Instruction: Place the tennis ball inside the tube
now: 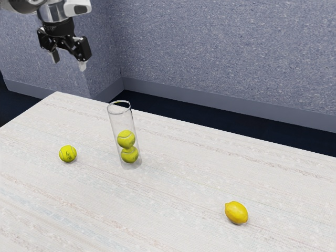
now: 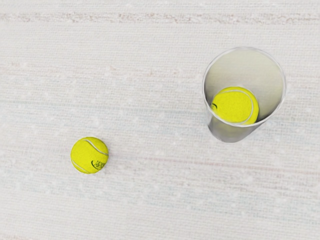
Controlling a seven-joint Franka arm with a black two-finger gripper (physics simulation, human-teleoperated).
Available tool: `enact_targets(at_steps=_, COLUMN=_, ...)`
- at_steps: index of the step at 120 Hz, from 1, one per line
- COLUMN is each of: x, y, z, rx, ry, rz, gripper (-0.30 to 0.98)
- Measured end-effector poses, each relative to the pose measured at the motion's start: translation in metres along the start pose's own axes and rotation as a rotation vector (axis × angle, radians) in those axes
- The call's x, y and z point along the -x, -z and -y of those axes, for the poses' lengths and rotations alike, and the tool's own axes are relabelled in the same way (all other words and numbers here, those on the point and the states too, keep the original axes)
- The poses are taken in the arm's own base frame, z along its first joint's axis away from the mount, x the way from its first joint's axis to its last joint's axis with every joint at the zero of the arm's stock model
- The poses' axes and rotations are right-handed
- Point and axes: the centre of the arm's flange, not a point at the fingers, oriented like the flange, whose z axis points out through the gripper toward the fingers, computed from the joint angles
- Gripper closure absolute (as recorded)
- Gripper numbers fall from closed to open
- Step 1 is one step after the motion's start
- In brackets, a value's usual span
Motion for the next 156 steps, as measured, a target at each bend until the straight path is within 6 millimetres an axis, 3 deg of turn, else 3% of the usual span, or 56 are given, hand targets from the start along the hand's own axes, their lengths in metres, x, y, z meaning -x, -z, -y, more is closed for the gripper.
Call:
enact_targets(at_steps=17, x=0.005, y=-0.005, z=0.005, rx=0.000, ry=0.012, rz=0.003, gripper=0.00)
enact_targets(at_steps=32, x=0.020, y=-0.033, z=0.046, rx=0.014, ry=0.095, rz=0.050, gripper=0.00)
enact_targets(at_steps=40, x=0.039, y=-0.069, z=0.059, rx=0.032, ry=0.131, rz=0.116, gripper=0.00)
enact_targets(at_steps=60, x=0.083, y=-0.185, z=0.088, rx=0.091, ry=0.240, rz=0.264, gripper=0.00)
enact_targets(at_steps=79, x=0.078, y=-0.278, z=0.099, rx=0.135, ry=0.312, rz=0.325, gripper=0.00)
enact_targets(at_steps=93, x=0.071, y=-0.321, z=0.107, rx=0.161, ry=0.343, rz=0.327, gripper=0.00)
enact_targets(at_steps=116, x=0.067, y=-0.363, z=0.125, rx=0.198, ry=0.378, rz=0.305, gripper=0.00)
enact_targets(at_steps=156, x=0.016, y=-0.405, z=0.135, rx=0.186, ry=0.256, rz=0.252, gripper=0.00)
